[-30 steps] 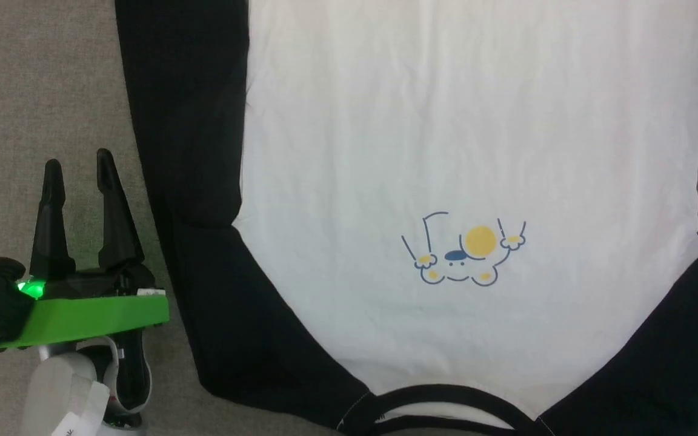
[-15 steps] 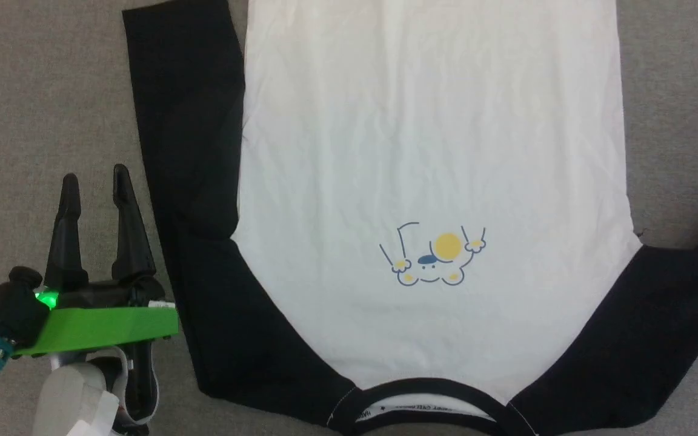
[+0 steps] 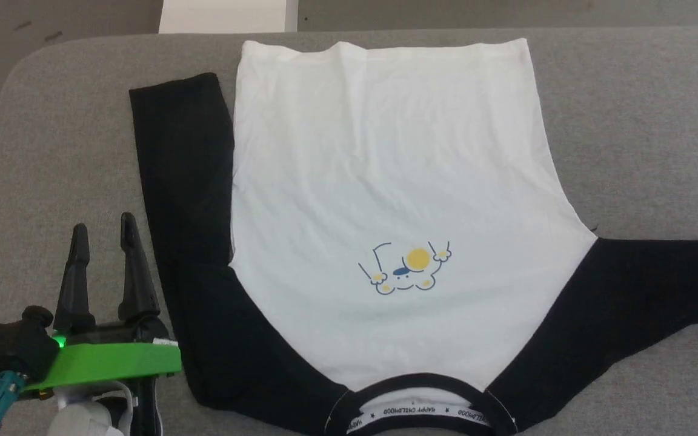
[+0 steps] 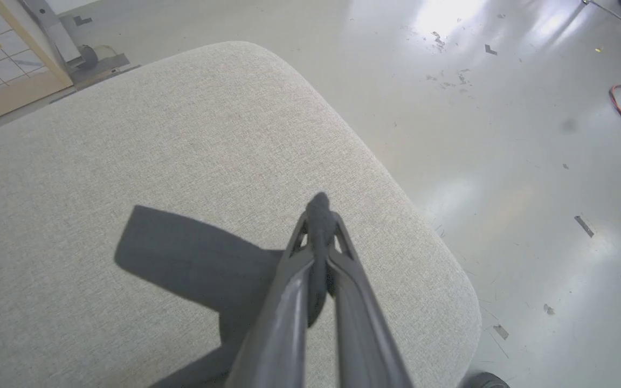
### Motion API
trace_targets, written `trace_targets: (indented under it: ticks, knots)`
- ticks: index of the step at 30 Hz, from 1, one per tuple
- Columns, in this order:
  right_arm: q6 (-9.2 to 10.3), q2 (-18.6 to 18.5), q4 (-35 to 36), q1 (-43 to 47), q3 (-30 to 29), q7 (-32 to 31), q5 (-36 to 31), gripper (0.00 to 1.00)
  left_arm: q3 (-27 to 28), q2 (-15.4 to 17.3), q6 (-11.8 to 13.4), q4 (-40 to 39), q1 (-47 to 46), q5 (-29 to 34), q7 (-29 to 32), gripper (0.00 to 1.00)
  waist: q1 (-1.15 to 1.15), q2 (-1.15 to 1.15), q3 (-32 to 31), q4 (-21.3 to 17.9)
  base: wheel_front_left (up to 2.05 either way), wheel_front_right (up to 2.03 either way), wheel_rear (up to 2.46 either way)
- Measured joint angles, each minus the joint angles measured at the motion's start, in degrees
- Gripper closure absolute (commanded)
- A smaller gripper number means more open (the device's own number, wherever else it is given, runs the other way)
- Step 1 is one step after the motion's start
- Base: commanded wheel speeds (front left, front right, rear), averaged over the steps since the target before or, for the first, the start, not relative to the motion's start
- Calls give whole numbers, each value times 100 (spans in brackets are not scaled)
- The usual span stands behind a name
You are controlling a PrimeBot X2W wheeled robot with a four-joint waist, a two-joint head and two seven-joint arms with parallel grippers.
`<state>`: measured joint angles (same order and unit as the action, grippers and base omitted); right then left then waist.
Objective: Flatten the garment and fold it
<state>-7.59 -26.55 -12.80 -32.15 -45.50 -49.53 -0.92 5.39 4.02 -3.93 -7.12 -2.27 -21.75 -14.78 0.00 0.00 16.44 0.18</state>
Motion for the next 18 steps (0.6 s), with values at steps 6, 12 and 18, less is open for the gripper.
trace_targets:
  ticks: [6, 12, 18]
  knots:
    - [1, 22, 333, 572, 677, -3, 525, 100, 18, -25, 48, -13, 176, -13, 0, 0, 0, 0, -339, -95, 0, 0, 0]
    - [1, -35, 1176, 1402, 1897, 246, 1382, 100, 2, -44, 65, -19, 328, -59, -1, 0, 0, 0, -645, -136, 0, 0, 0]
    - [1, 116, 2262, 1872, 3254, 315, 2049, 100, 33, -53, 71, -57, 485, -79, -1, 0, 0, 0, -854, -147, 0, 0, 0]
